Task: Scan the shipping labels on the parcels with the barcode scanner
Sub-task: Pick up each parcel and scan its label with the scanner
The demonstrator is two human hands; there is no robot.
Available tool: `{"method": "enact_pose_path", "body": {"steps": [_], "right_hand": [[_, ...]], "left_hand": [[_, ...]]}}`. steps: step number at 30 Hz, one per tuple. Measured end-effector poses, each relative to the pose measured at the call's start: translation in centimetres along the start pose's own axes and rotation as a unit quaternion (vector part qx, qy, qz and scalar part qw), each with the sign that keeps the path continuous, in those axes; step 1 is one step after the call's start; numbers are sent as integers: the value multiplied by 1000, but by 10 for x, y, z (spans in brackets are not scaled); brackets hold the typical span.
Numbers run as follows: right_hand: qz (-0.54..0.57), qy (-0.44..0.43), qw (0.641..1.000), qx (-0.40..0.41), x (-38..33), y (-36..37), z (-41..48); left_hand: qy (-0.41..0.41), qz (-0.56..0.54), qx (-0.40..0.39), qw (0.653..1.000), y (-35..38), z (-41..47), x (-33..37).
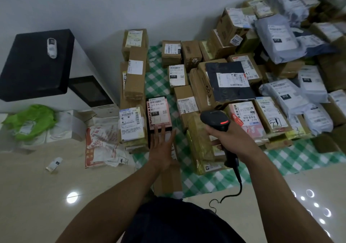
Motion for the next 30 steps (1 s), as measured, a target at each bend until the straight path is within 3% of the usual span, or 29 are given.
{"method": "enact_pose_path", "body": {"steps": [2, 4, 7, 11, 18, 22, 27, 30], "right_hand": [[2, -15, 1000, 27, 2, -6, -7], [1, -31, 997, 67, 3, -14, -15], [-34, -42, 993, 109, 8, -25, -23], [-38, -38, 992, 117, 14, -32, -28], [-6, -1, 993, 116, 19, -31, -29], [34, -8, 992, 117, 11, -29, -28], [54, -48, 991, 110, -8, -29, -22], [69, -62, 989, 111, -21, -27, -17]], "left_hand": [[3, -120, 34, 992, -19, -7, 16], [-7, -282, 60, 957, -40, -16, 34], [-52, -476, -64, 876, -58, -27, 66], [-30, -501, -175, 847, -54, -38, 94], [-72, -572, -226, 785, -45, -50, 96], [-75, -605, -203, 766, -47, -57, 86], [-44, -606, -140, 782, -65, -58, 71], [-55, -647, -130, 749, -71, -57, 68]]}}
Point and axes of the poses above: each hand's wrist, its own z-axis towards the middle knuckle, its own y-axis out of the palm, x = y × z, the point moved 4 cm from there along z, towards the middle knuckle, and after that the axes turned 14 degrees about -y, right-handed, at the moved point
